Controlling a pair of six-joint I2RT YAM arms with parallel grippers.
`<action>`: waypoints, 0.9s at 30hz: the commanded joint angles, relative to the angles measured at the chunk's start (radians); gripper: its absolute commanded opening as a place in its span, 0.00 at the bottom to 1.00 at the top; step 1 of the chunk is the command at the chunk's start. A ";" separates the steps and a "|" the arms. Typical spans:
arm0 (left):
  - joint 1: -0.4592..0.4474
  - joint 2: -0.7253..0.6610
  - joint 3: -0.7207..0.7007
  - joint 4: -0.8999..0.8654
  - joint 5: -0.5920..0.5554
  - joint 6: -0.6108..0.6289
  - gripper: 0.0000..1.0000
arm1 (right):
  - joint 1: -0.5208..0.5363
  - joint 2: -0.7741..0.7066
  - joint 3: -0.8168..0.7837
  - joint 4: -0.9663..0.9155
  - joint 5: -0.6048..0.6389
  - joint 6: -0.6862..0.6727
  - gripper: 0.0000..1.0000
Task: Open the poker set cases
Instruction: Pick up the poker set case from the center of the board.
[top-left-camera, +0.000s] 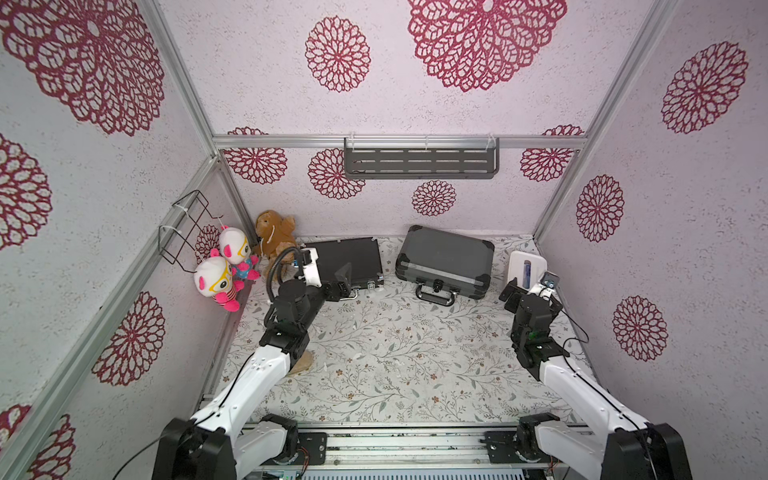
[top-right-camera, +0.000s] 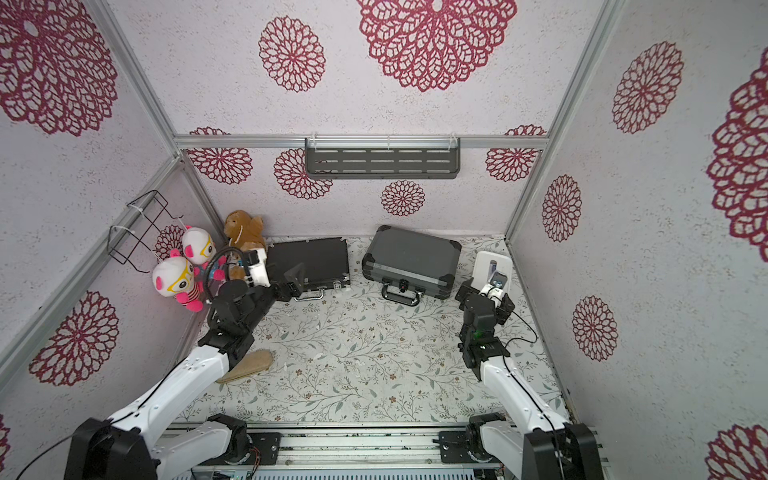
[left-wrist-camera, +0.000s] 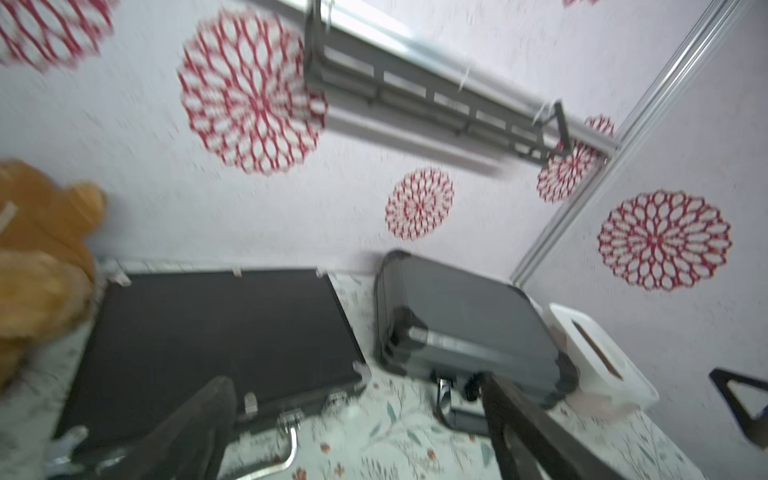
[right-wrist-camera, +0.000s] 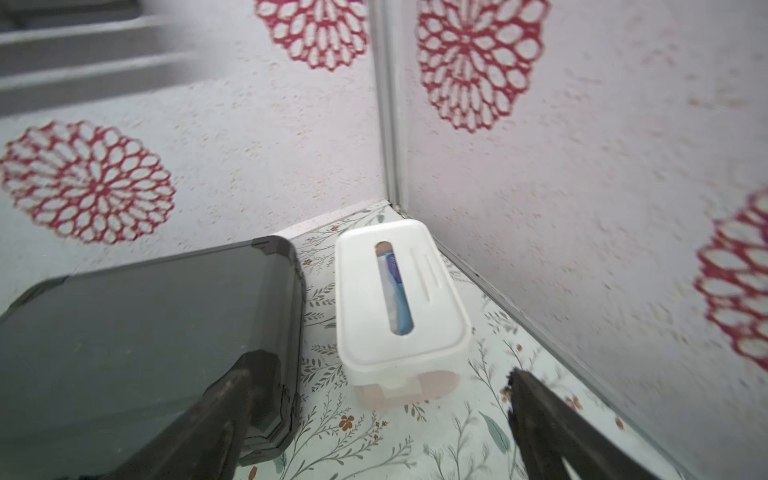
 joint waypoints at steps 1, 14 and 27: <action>0.000 0.023 0.009 -0.203 -0.067 -0.062 0.97 | -0.030 -0.121 0.005 -0.284 0.014 0.222 0.99; 0.007 -0.160 -0.189 -0.149 -0.347 -0.236 0.97 | 0.006 0.003 0.019 -0.268 -0.441 0.340 0.99; 0.010 0.017 -0.162 -0.118 -0.279 -0.343 1.00 | 0.202 0.442 0.087 0.156 -0.578 0.416 0.85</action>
